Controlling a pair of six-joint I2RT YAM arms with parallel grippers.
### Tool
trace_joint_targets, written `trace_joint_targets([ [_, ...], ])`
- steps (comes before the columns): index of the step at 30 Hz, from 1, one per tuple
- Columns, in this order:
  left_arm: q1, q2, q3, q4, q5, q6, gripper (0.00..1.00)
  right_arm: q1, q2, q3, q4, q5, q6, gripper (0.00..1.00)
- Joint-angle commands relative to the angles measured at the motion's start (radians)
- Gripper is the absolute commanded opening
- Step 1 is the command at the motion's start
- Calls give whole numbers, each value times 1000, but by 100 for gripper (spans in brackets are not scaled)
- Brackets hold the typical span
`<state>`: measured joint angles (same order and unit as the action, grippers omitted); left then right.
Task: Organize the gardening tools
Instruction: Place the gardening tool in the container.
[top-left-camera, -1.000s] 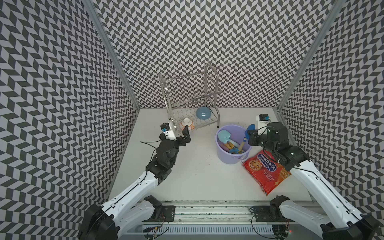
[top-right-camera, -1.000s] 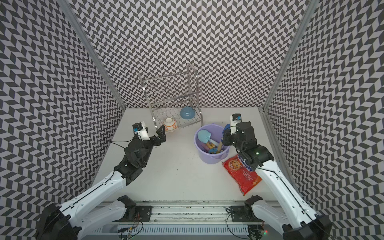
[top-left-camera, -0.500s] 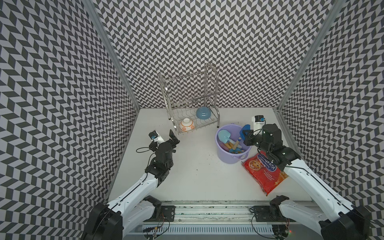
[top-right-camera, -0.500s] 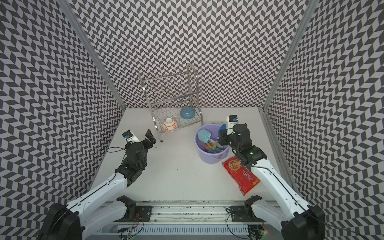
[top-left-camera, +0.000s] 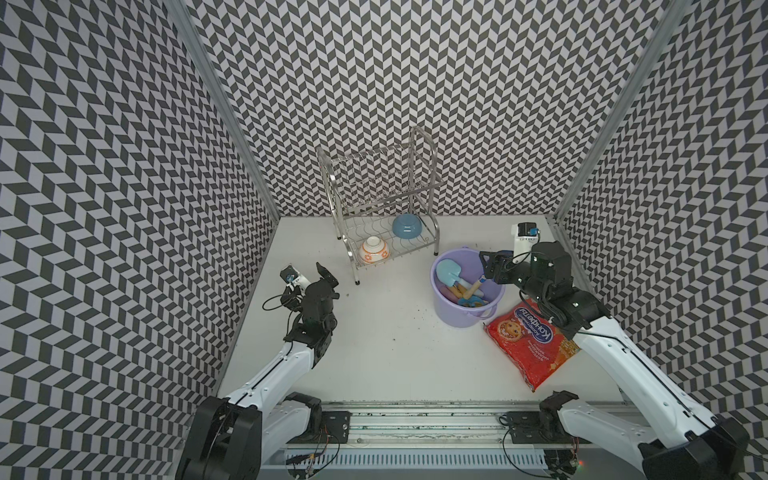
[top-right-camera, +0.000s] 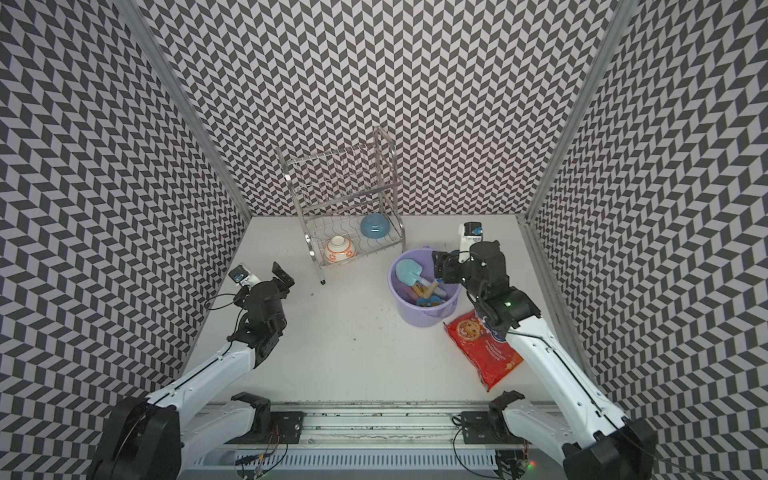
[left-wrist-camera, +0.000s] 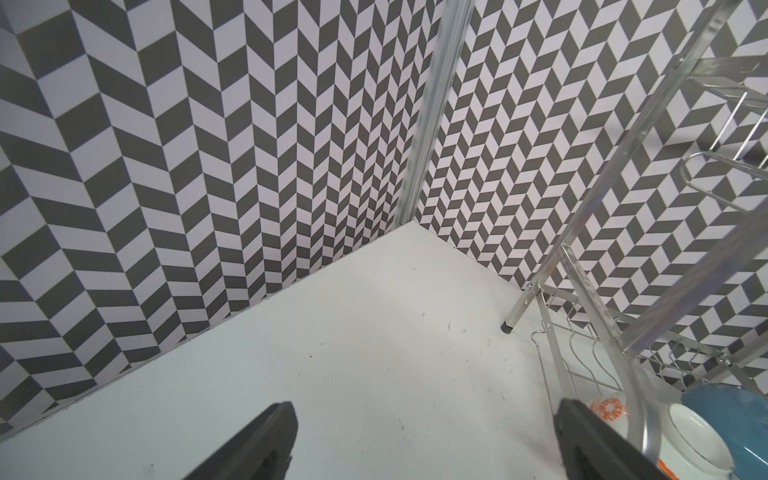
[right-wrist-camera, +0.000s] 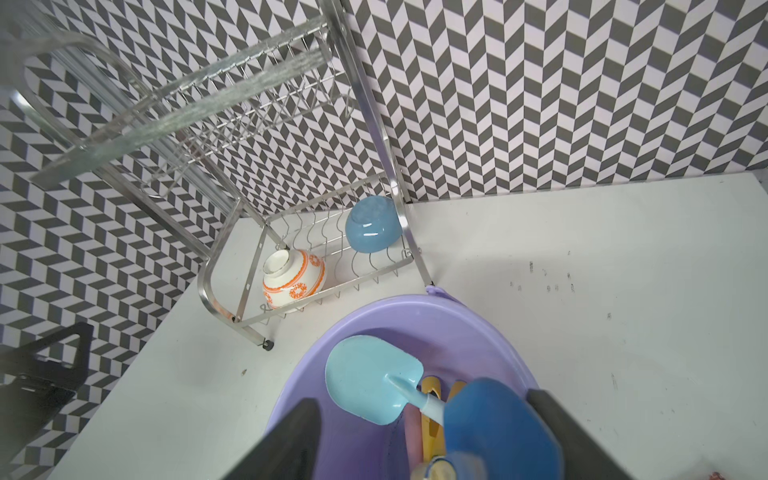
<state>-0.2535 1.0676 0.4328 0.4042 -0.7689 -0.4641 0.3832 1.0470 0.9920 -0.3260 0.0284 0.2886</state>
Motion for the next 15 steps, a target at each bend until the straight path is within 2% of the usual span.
trace_joint_targets([
  [1,12,-17,-14,44,6,3,100,-1,-32,23,6,5,23,100],
  [8,40,-16,-36,97,12,50,100,-21,-44,75,-46,135,18,100],
  [12,66,2,-59,162,38,107,100,-90,-57,102,-66,222,36,100],
  [15,84,14,-74,196,77,128,100,-155,-82,116,-61,235,40,100],
])
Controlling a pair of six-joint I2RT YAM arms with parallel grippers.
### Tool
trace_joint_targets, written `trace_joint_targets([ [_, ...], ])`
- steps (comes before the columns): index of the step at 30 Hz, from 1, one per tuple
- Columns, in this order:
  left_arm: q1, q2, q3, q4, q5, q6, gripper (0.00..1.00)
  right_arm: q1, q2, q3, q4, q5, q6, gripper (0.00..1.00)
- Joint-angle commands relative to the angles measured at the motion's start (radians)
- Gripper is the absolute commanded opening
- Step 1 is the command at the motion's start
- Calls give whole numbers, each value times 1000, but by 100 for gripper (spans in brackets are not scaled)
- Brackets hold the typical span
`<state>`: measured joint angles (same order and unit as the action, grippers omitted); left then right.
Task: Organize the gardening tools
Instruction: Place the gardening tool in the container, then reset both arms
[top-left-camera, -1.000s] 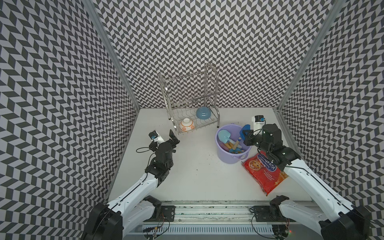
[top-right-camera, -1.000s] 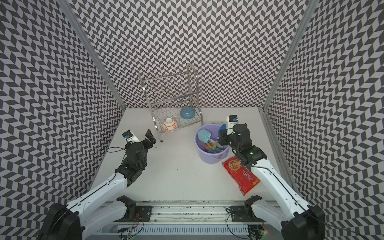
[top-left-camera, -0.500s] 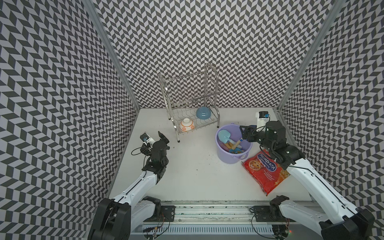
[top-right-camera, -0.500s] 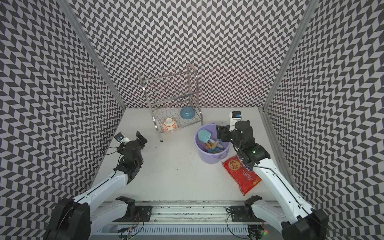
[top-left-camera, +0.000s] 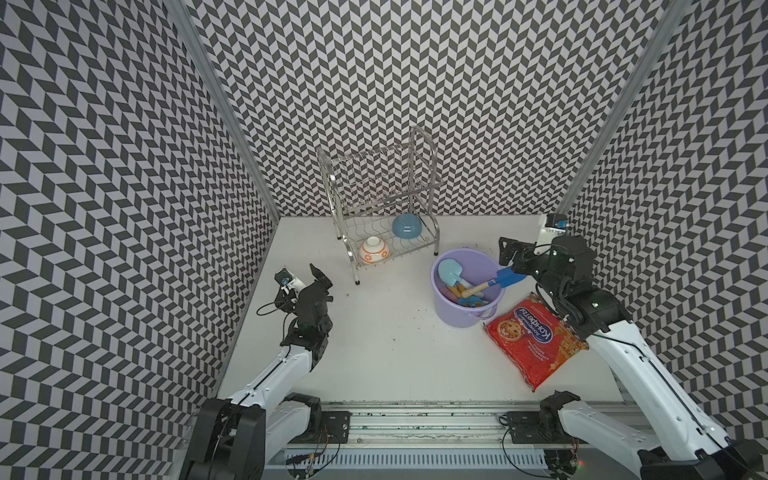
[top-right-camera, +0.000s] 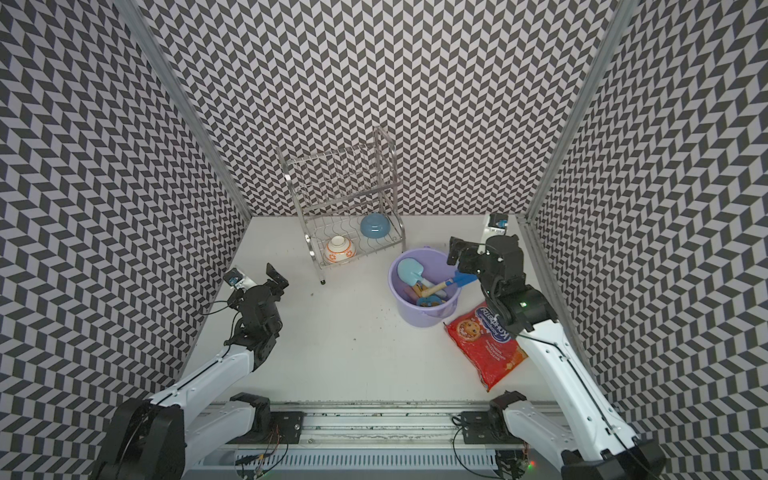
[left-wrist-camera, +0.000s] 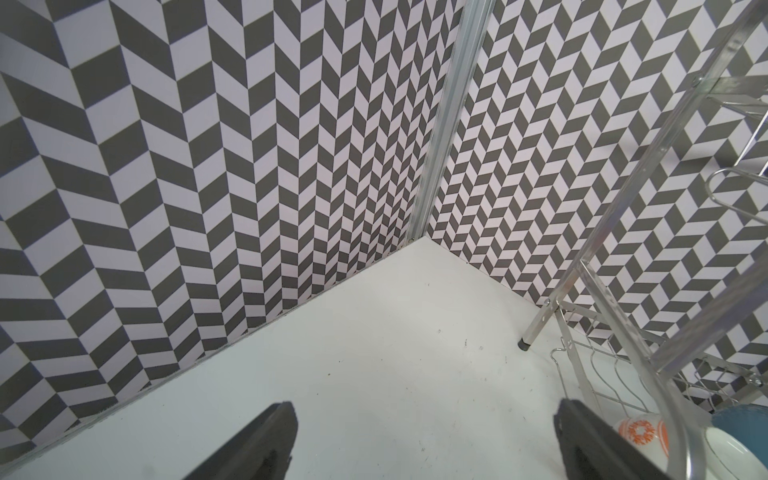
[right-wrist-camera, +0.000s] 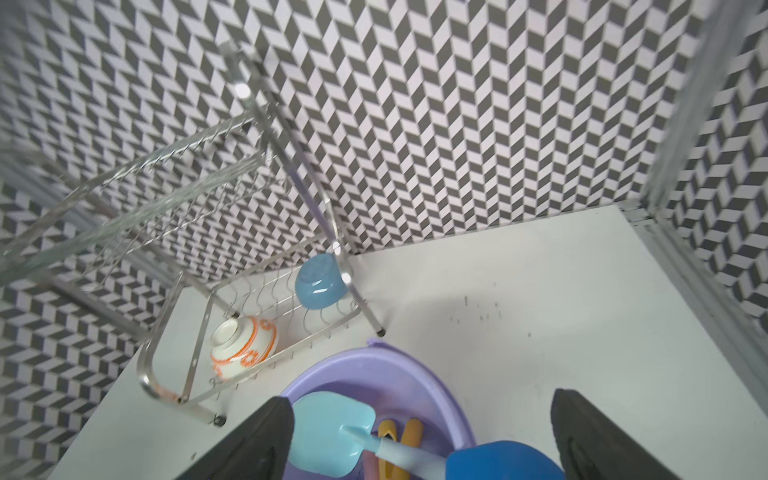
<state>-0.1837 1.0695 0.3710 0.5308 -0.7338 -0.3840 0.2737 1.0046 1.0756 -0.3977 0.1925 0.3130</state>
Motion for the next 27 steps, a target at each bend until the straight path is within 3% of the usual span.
trace_joint_targets([
  [1,16,15,-16,79,52,52,100,-54,-46,38,13,86,16,100],
  [8,30,44,-71,201,126,133,100,-160,-8,-57,31,226,75,100],
  [13,53,75,-105,285,187,191,100,-364,44,-246,165,104,108,100],
  [14,59,82,-111,301,204,198,100,-384,54,-262,190,9,122,100],
  [19,105,120,-150,398,305,229,100,-402,83,-371,333,-5,120,100],
  [27,188,230,-216,622,467,277,100,-403,63,-620,767,-102,-84,100],
])
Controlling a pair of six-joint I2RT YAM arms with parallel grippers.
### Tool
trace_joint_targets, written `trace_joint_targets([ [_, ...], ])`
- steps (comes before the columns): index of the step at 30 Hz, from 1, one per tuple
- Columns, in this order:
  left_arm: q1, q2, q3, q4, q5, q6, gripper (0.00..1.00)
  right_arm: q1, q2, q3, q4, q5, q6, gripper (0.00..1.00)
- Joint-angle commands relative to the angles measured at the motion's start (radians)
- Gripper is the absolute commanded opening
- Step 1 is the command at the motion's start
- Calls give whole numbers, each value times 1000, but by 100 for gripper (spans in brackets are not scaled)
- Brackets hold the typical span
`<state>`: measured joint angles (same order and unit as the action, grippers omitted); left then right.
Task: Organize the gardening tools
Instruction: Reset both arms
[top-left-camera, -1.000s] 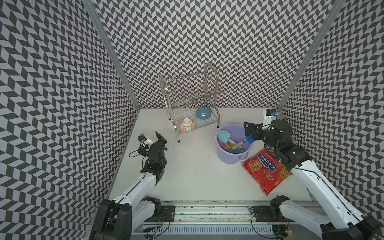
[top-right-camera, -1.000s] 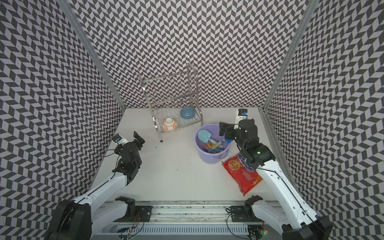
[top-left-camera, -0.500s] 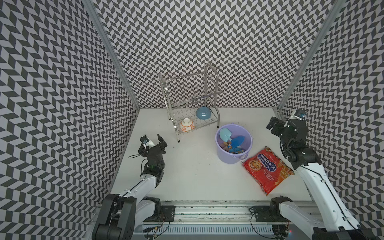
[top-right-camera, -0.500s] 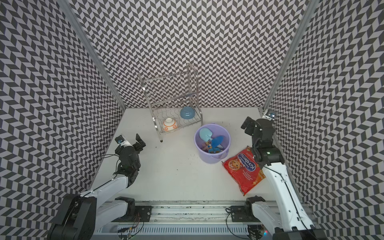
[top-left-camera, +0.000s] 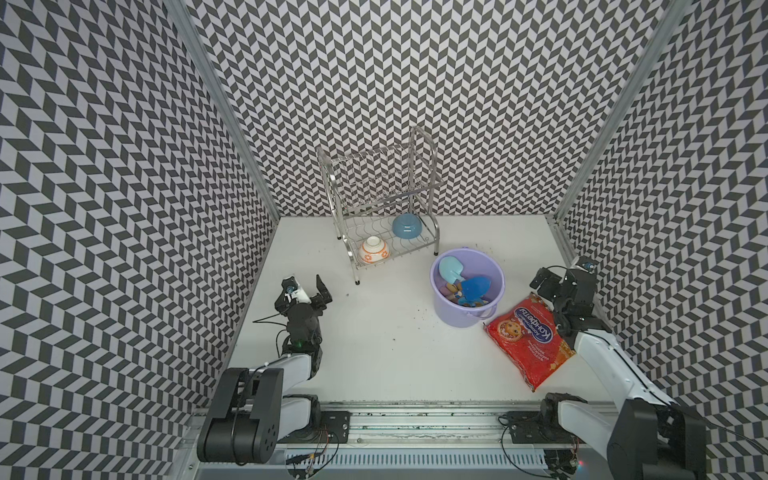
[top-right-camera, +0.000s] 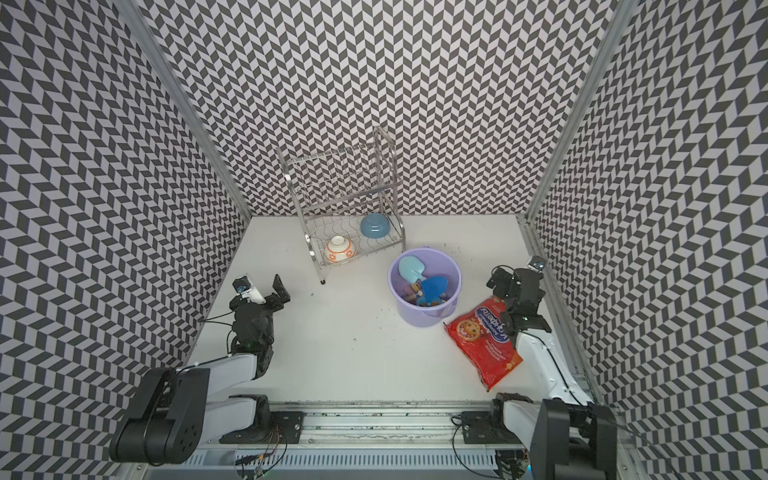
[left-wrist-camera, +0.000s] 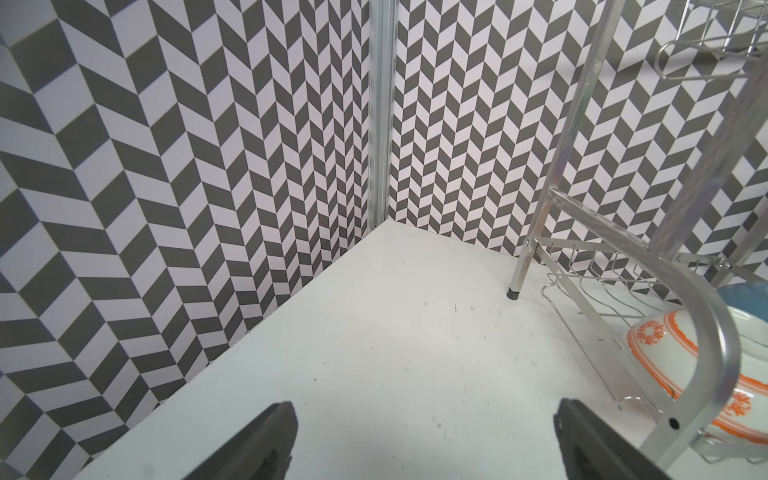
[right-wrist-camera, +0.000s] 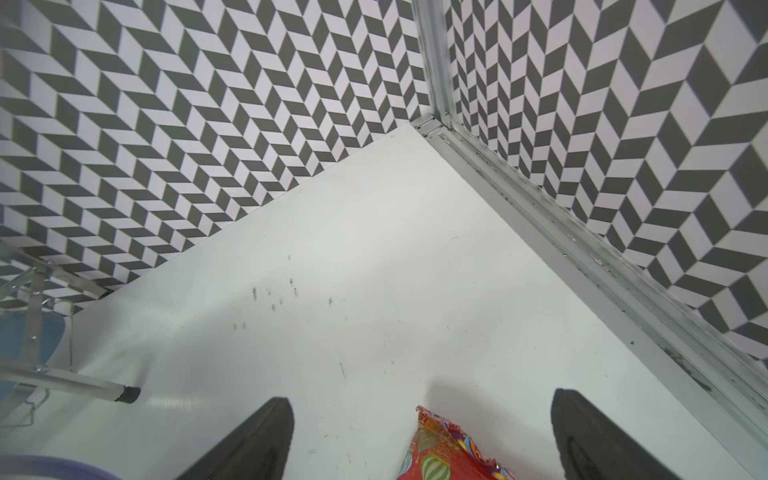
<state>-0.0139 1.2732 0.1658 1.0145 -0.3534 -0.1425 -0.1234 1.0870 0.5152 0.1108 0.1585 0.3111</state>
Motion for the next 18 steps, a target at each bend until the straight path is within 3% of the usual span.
trace_joint_targets([
  [1,27,37,-14,166,114,43,100,-5,-15,-82,304,-82,-89,100],
  [10,32,285,-31,474,319,116,100,-3,98,-218,667,-161,-170,100],
  [16,33,275,103,183,380,135,100,19,172,-331,926,-218,-223,100],
  [18,34,288,93,231,373,133,100,22,206,-336,984,-248,-235,100],
])
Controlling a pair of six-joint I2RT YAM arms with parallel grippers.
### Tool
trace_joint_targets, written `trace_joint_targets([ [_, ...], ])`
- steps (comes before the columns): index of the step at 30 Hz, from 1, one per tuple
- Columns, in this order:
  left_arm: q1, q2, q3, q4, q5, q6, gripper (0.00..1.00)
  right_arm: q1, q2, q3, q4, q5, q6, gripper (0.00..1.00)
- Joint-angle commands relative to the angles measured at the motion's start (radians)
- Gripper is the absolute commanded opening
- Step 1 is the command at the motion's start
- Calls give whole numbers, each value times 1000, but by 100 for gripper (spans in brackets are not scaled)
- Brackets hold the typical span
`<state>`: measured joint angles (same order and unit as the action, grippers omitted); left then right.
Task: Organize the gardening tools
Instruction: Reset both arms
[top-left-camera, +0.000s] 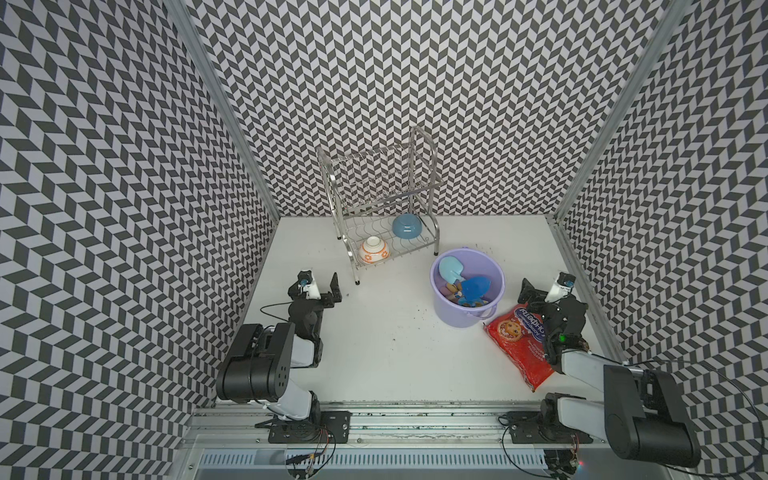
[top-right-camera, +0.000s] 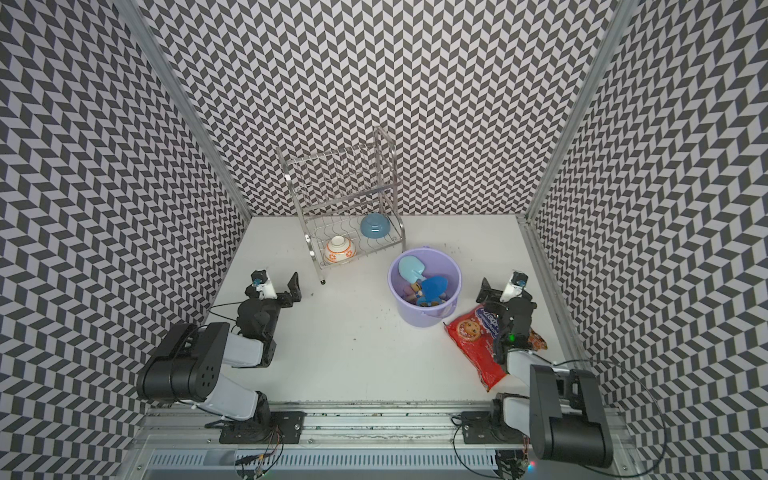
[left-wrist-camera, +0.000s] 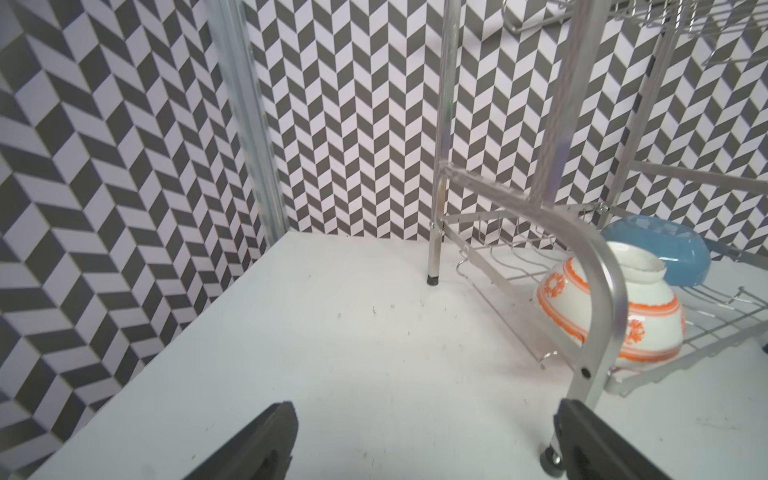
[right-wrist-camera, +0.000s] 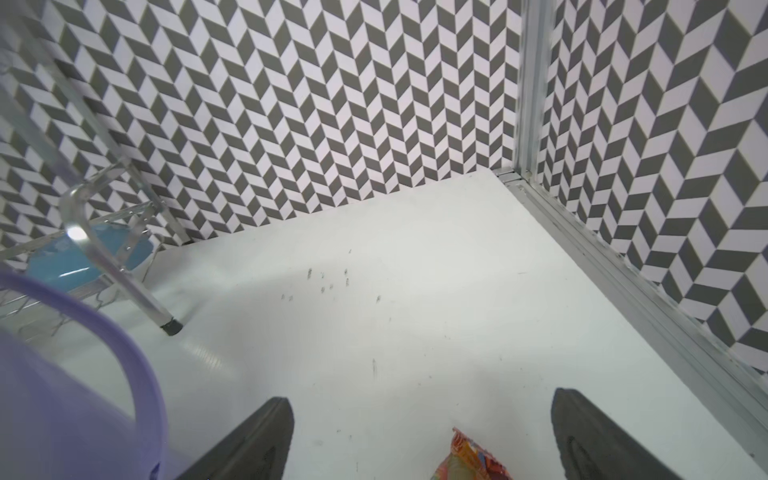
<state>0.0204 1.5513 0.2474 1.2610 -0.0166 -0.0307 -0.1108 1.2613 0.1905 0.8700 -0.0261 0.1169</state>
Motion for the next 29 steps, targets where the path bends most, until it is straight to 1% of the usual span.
trace_joint_targets([
  [1,0,6,17,-25,36,22,100,14,47,-11,251,-77,-51,100],
  [2,-2,-3,20,-53,34,21,100,15,63,-14,288,-90,-55,100],
  [4,-4,3,15,-30,32,23,100,17,107,-14,341,-120,-54,100],
  [7,-6,1,15,-38,25,25,100,22,200,-48,499,-165,-62,100],
  [10,-9,0,17,-44,23,26,100,32,227,-53,526,-178,-82,100],
  [12,-9,-1,18,-44,20,27,100,33,263,-44,552,-218,-92,100],
  [14,-10,1,18,-43,21,27,100,33,281,-6,511,-249,-110,100],
  [16,-10,0,18,-44,19,28,100,51,261,21,409,-213,-128,100],
  [19,-10,0,17,-44,19,27,100,64,270,39,397,-185,-130,100],
  [24,-10,1,19,-46,19,26,100,100,269,81,342,-100,-140,100],
  [29,-10,-1,18,-45,19,26,100,103,269,83,337,-94,-143,100],
])
